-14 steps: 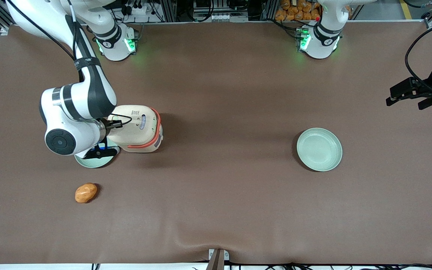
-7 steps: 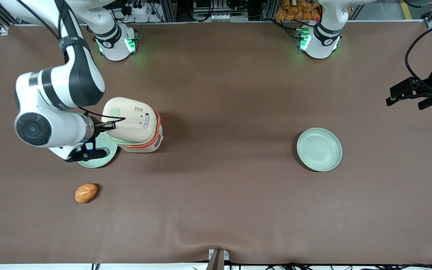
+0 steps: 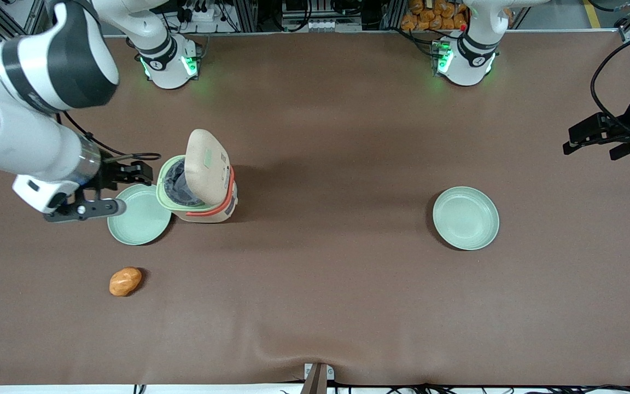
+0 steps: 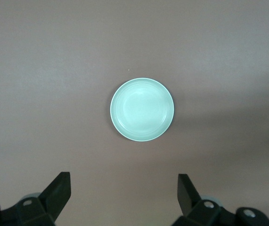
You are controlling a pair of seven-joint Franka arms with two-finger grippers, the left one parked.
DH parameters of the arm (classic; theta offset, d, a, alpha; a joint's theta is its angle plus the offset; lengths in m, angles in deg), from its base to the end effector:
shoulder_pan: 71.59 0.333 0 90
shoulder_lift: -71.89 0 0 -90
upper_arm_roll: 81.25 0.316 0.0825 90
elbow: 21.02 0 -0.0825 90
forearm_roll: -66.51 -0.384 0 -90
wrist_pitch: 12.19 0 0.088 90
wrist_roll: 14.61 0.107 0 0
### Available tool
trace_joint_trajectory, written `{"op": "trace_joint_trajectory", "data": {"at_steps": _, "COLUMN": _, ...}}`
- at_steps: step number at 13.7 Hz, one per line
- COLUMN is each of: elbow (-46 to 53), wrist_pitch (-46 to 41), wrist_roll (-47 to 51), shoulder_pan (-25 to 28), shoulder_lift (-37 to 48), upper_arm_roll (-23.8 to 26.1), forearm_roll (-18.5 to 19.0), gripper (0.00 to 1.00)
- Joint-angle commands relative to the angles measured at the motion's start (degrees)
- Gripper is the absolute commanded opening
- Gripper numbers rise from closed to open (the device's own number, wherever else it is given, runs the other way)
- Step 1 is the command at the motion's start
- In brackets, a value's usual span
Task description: Press rice cooker button with right arm
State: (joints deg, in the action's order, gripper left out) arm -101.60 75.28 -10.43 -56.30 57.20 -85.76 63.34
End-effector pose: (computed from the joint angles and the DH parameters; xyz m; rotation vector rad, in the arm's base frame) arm 0.6092 0.1282 0.5472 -3.1116 -0.1793 0.2166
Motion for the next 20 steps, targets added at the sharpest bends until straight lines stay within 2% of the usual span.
{"op": "trace_joint_trajectory", "data": {"at_steps": 1, "elbow": -0.7, "wrist_pitch": 0.4, "wrist_roll": 0.0, "shoulder_pan": -5.7, "shoulder_lift": 4.2, "upper_arm_roll": 4.2, "forearm_roll": 0.2, "gripper": 1.0}}
{"op": "trace_joint_trajectory", "data": {"at_steps": 4, "elbow": -0.5, "wrist_pitch": 0.4, "wrist_roll": 0.1, "shoulder_pan": -10.5, "shoulder_lift": 6.8, "upper_arm_roll": 6.3, "forearm_roll": -0.3, "gripper": 1.0}}
{"op": "trace_joint_trajectory", "data": {"at_steps": 7, "elbow": -0.5, "wrist_pitch": -1.3, "wrist_roll": -4.7, "shoulder_pan": -13.2, "shoulder_lift": 8.8, "upper_arm_roll": 4.9, "forearm_roll": -0.4, "gripper": 1.0}}
{"op": "trace_joint_trajectory", "data": {"at_steps": 8, "elbow": -0.8, "wrist_pitch": -2.0, "wrist_roll": -7.5, "shoulder_pan": -13.3, "shoulder_lift": 9.0, "upper_arm_roll": 3.6, "forearm_roll": -0.1, "gripper": 1.0}}
{"op": "trace_joint_trajectory", "data": {"at_steps": 11, "elbow": -2.3, "wrist_pitch": -2.6, "wrist_roll": -7.8, "shoulder_pan": -13.3, "shoulder_lift": 9.3, "upper_arm_roll": 0.4, "forearm_roll": 0.3, "gripper": 1.0}}
{"op": "trace_joint_trajectory", "data": {"at_steps": 20, "elbow": -4.3, "wrist_pitch": -1.9, "wrist_roll": -7.8, "shoulder_pan": -13.0, "shoulder_lift": 9.1, "upper_arm_roll": -0.4, "forearm_roll": 0.8, "gripper": 1.0}}
